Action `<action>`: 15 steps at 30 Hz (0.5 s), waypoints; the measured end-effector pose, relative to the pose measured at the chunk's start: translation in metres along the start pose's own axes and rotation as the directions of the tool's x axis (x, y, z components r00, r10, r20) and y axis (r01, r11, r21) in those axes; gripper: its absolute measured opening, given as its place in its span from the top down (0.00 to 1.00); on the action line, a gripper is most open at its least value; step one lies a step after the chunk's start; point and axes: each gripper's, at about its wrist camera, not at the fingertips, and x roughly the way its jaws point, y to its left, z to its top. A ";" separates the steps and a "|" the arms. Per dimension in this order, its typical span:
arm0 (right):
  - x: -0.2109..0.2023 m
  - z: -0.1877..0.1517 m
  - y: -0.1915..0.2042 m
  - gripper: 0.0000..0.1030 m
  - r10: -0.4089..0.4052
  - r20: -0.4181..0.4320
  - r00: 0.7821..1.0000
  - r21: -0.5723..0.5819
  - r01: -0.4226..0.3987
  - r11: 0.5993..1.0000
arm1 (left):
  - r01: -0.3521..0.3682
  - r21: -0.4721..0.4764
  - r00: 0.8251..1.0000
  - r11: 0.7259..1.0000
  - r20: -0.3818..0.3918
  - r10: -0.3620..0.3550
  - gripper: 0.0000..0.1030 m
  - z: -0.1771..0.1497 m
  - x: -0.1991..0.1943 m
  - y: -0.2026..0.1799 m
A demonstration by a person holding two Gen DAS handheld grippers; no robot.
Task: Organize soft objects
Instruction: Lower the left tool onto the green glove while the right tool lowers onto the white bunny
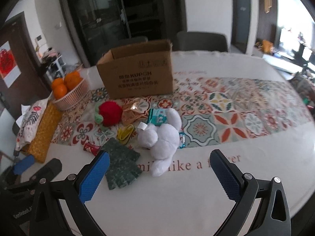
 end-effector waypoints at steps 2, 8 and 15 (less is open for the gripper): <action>0.014 0.009 -0.008 0.00 0.042 -0.027 0.999 -0.001 -0.042 0.999 | -0.012 -0.042 1.000 0.999 -0.027 0.011 0.02 -0.001 0.013 -0.006; 0.065 0.024 -0.023 0.00 0.147 -0.125 0.981 -0.034 -0.152 0.988 | -0.036 -0.136 0.993 0.990 -0.113 0.021 0.04 -0.011 0.050 -0.011; 0.111 0.027 -0.027 0.00 0.208 -0.224 0.952 -0.005 -0.214 0.977 | -0.033 -0.180 0.980 0.983 -0.200 -0.003 0.05 -0.016 0.092 -0.014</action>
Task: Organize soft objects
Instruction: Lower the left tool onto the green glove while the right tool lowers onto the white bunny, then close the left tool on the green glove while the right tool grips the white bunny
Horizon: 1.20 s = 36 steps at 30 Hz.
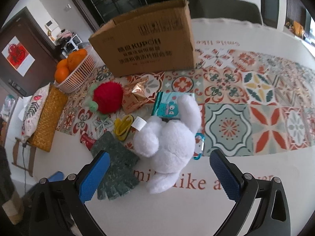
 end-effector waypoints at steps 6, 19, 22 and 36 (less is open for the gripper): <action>0.020 0.009 -0.006 0.00 0.015 -0.060 0.998 0.028 -0.013 1.000 | 0.005 -0.032 0.998 0.999 -0.062 -0.007 0.07 0.007 0.029 -0.007; 0.067 0.022 -0.016 0.00 0.076 -0.193 0.978 0.124 -0.052 0.991 | -0.014 -0.091 0.986 0.996 -0.164 -0.001 0.22 0.012 0.076 -0.012; 0.073 0.024 -0.013 0.01 0.066 -0.197 0.978 0.113 -0.044 0.993 | -0.006 -0.097 0.989 0.995 -0.148 -0.008 0.27 0.013 0.076 -0.011; 0.069 0.013 -0.017 0.18 0.030 -0.183 0.983 0.080 -0.015 0.997 | 0.031 -0.038 0.995 0.999 -0.092 -0.034 0.67 0.009 0.057 -0.004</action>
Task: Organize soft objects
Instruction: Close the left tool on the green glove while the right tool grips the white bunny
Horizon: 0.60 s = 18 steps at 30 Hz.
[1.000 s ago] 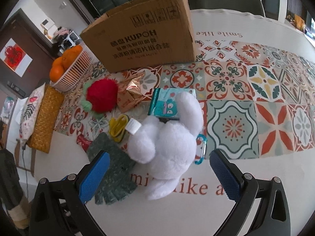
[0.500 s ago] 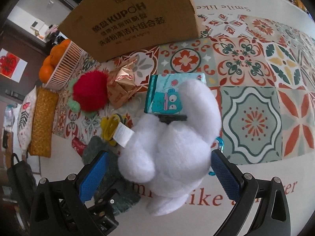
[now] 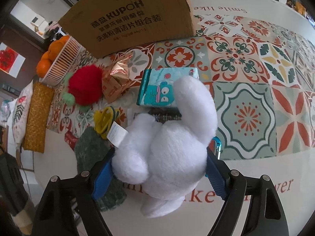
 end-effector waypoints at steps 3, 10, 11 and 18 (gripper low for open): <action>-0.007 -0.006 -0.001 0.18 -0.005 0.010 1.000 -0.003 0.005 1.000 | 0.011 0.002 1.000 1.000 0.005 -0.011 0.71 -0.003 -0.002 -0.001; -0.025 -0.015 -0.004 0.18 -0.063 0.050 0.997 -0.014 0.064 0.998 | 0.083 0.039 0.995 0.996 0.043 -0.085 0.85 -0.007 -0.016 -0.006; -0.027 -0.016 -0.004 0.18 -0.070 0.054 0.996 -0.014 0.071 0.997 | 0.088 0.045 0.995 0.995 0.046 -0.090 0.85 -0.007 -0.018 -0.007; -0.042 -0.024 0.000 0.18 -0.067 0.085 0.994 -0.017 0.068 0.998 | 0.089 0.108 0.989 0.990 0.106 -0.100 0.86 -0.009 -0.045 -0.009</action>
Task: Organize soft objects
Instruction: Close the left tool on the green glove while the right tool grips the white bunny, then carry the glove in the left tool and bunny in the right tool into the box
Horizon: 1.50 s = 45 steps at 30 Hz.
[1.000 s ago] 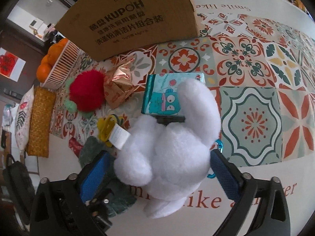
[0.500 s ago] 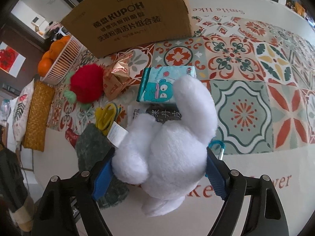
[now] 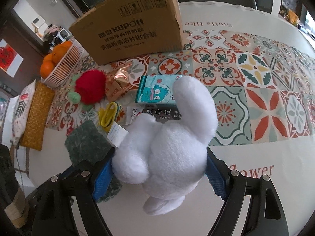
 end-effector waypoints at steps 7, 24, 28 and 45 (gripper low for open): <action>-0.021 0.001 0.010 0.18 0.000 0.054 0.999 -0.013 0.001 1.000 | -0.039 0.057 0.995 0.998 0.093 0.033 0.86 0.017 -0.021 -0.008; -0.083 0.037 0.044 0.18 -0.008 0.268 0.963 -0.063 0.026 0.998 | -0.015 0.173 0.957 0.985 0.289 -0.037 0.86 0.083 -0.077 -0.022; -0.095 0.048 0.050 0.18 -0.011 0.315 0.949 -0.056 0.030 0.998 | -0.011 0.206 0.944 0.979 0.324 -0.058 0.86 0.097 -0.086 -0.026; -0.123 0.108 0.070 0.18 0.016 0.424 0.906 -0.049 0.005 0.999 | -0.009 0.342 0.914 0.940 0.384 -0.131 0.86 0.172 -0.106 -0.046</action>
